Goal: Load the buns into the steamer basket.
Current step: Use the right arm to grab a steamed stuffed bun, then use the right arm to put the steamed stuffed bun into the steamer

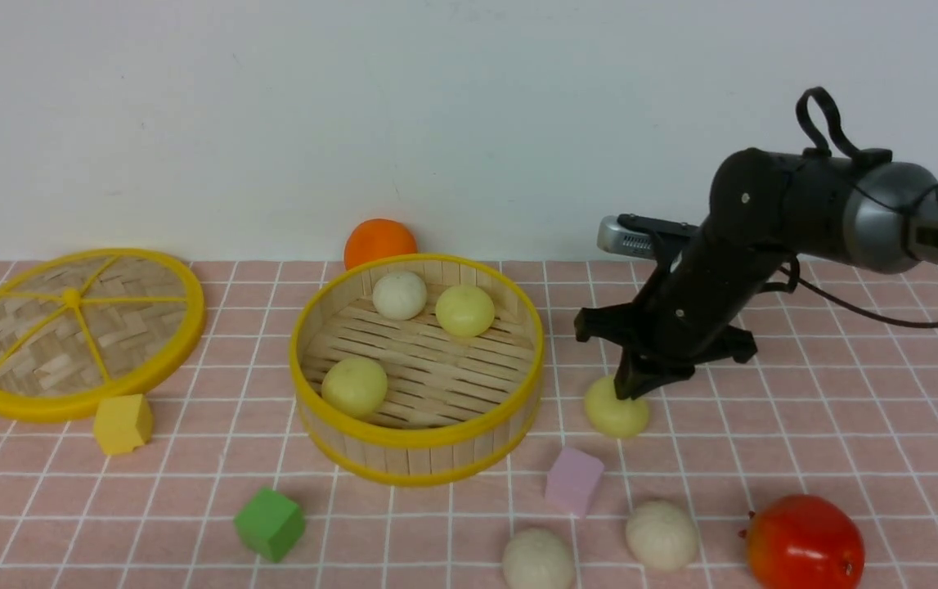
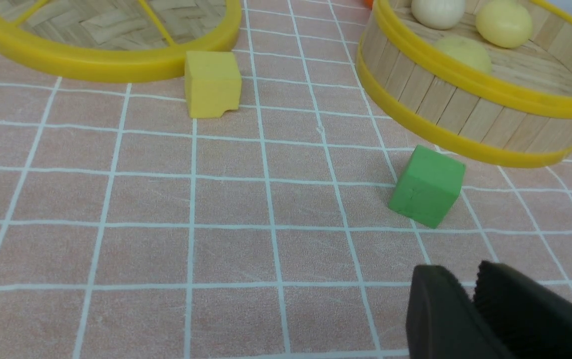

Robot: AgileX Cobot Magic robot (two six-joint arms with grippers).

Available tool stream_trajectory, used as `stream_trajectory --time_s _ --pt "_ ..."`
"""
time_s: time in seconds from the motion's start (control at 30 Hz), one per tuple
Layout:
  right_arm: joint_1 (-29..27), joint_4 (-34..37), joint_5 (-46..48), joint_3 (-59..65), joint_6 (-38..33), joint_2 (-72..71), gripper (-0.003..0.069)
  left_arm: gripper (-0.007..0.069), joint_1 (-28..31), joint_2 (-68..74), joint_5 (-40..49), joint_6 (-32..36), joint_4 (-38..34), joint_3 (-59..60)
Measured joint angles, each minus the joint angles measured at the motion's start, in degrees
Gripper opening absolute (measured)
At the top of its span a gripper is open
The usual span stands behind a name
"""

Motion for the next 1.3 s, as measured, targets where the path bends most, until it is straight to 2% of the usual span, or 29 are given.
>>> stream_trajectory --time_s 0.33,0.53,0.7,0.87,1.3 --pt "0.00 0.07 4.31 -7.70 -0.63 -2.45 0.0006 0.0157 0.00 0.00 0.00 0.00 0.00 0.00" --pt "0.76 4.97 5.21 -14.00 -2.49 -4.48 0.0006 0.0157 0.00 0.00 0.00 -0.02 0.00 0.00" --pt "4.31 10.23 1.95 -14.88 -6.43 -3.81 0.0006 0.0157 0.00 0.00 0.00 -0.02 0.00 0.00" --pt "6.92 11.41 -2.29 -14.95 -8.50 -0.38 0.0006 0.0158 0.00 0.00 0.00 -0.02 0.00 0.00" --pt "4.63 10.97 -3.67 -14.90 -8.53 4.22 0.0006 0.0171 0.00 0.00 0.00 -0.02 0.00 0.00"
